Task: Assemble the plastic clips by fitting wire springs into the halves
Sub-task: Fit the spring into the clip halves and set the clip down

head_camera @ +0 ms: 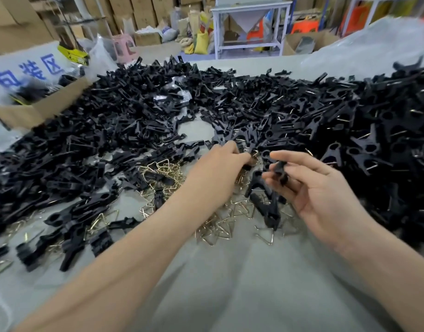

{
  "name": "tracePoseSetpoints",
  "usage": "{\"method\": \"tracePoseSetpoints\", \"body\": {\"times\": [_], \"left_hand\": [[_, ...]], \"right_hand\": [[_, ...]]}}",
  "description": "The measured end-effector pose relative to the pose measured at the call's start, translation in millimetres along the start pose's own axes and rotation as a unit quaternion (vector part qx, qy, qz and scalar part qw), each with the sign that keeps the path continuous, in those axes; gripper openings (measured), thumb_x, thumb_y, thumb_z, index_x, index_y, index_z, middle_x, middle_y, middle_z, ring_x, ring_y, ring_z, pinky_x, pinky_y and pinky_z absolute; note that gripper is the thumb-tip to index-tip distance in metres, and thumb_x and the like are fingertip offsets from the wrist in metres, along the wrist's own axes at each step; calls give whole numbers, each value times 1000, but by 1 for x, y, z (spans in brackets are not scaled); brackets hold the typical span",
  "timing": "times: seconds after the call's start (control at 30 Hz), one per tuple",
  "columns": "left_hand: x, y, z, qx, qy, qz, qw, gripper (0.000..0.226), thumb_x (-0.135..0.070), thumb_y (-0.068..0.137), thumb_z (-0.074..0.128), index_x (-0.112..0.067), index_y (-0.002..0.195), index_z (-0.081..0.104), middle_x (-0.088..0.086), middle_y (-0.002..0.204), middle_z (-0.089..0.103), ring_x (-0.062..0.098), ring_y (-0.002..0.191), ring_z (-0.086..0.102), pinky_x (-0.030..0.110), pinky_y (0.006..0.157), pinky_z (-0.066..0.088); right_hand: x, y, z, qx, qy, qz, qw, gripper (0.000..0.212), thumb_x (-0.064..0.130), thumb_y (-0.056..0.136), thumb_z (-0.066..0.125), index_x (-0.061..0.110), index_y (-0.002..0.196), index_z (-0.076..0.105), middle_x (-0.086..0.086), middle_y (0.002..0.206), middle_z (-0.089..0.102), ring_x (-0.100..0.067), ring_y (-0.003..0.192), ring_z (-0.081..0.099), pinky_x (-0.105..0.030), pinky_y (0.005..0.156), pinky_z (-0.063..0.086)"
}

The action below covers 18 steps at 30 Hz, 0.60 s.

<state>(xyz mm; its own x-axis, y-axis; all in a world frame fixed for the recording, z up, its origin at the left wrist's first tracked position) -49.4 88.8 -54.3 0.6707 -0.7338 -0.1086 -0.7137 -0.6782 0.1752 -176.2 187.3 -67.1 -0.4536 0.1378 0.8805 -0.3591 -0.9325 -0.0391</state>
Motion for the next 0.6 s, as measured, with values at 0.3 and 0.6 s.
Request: {"method": "tracePoseSetpoints", "body": {"times": [0.3, 0.6], "left_hand": [[-1, -30, -12, -189, -236, -33, 953, 35, -21, 81, 73, -43, 99, 54, -20, 91, 66, -13, 81, 55, -1, 77, 36], [-8, -55, 0, -179, -543, -97, 814, 33, -34, 62, 76, -41, 93, 70, -8, 78, 70, 4, 62, 57, 15, 60, 49]], "right_hand": [[-2, -4, -1, 27, -209, -80, 974, 32, -4, 82, 65, 25, 90, 75, -12, 82, 72, -16, 77, 67, -27, 70, 57], [-7, -16, 17, 11, -196, -71, 978, 32, 39, 54, 75, 23, 82, 77, -5, 65, 66, -8, 50, 56, -17, 48, 45]]}}
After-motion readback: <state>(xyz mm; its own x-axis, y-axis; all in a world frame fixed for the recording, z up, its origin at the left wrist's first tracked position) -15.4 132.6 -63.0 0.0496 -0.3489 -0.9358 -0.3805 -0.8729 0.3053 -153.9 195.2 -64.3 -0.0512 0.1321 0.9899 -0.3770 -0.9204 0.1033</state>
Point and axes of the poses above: each hand's wrist, its own y-axis towards the middle knuckle, its own z-axis out of the palm, x = y × z, the point moved 1 cm from there along y, towards the middle knuckle
